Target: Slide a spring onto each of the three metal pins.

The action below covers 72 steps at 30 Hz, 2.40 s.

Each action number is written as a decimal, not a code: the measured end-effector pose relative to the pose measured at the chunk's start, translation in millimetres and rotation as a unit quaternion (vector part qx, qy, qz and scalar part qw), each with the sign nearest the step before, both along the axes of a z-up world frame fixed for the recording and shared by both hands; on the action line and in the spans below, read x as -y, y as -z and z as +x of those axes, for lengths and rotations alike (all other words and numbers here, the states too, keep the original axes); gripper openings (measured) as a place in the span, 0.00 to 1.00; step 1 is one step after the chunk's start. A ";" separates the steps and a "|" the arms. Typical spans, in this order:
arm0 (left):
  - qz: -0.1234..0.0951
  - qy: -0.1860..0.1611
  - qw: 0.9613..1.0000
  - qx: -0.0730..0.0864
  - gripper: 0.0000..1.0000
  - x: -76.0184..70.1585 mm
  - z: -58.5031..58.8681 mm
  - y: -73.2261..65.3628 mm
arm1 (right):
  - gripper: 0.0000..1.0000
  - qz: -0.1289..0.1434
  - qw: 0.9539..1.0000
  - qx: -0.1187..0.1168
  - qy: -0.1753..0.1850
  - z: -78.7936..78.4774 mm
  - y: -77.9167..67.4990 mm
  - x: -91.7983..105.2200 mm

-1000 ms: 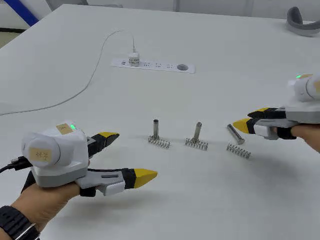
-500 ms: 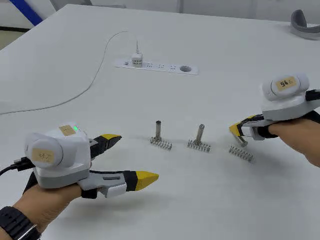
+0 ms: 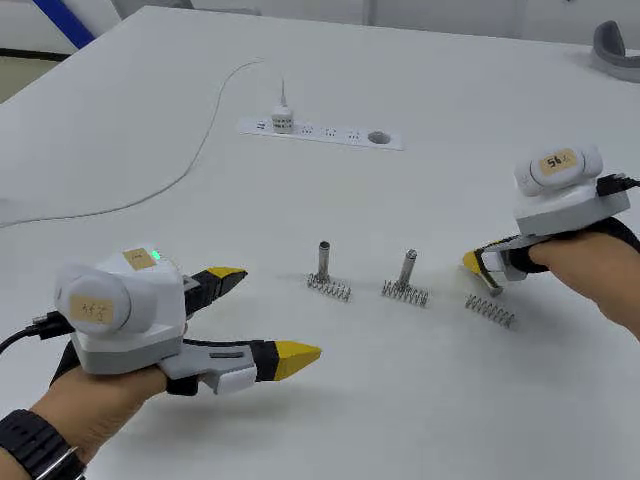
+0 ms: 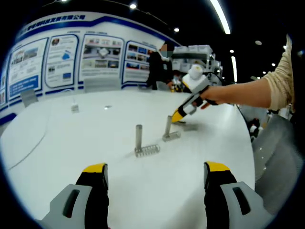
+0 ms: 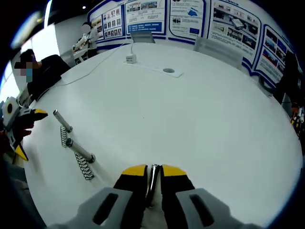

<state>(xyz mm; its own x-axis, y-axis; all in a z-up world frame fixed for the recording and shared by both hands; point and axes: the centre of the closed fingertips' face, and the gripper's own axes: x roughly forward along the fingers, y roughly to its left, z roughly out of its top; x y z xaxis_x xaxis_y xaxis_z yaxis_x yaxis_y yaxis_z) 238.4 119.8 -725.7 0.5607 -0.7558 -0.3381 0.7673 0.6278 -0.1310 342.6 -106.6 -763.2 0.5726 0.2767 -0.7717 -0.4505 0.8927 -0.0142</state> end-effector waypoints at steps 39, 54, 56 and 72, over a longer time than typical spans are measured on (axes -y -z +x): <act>0.004 0.004 1.000 0.000 0.83 1.2 0.5 0.1 | 0.09 -0.035 0.998 -0.042 -0.019 -2.1 5.8 1.3; 0.004 0.003 1.000 0.003 0.83 1.4 1.3 -2.6 | 0.09 -0.025 1.000 -0.017 -0.005 -3.6 -2.9 1.9; 0.003 0.001 1.000 0.002 0.83 0.9 1.5 -3.2 | 0.09 -0.021 1.000 -0.011 -0.006 -3.8 -9.5 1.1; -0.001 0.008 1.000 0.010 0.83 5.1 2.7 -8.7 | 0.09 0.005 1.000 0.025 0.001 -15.8 -36.6 5.5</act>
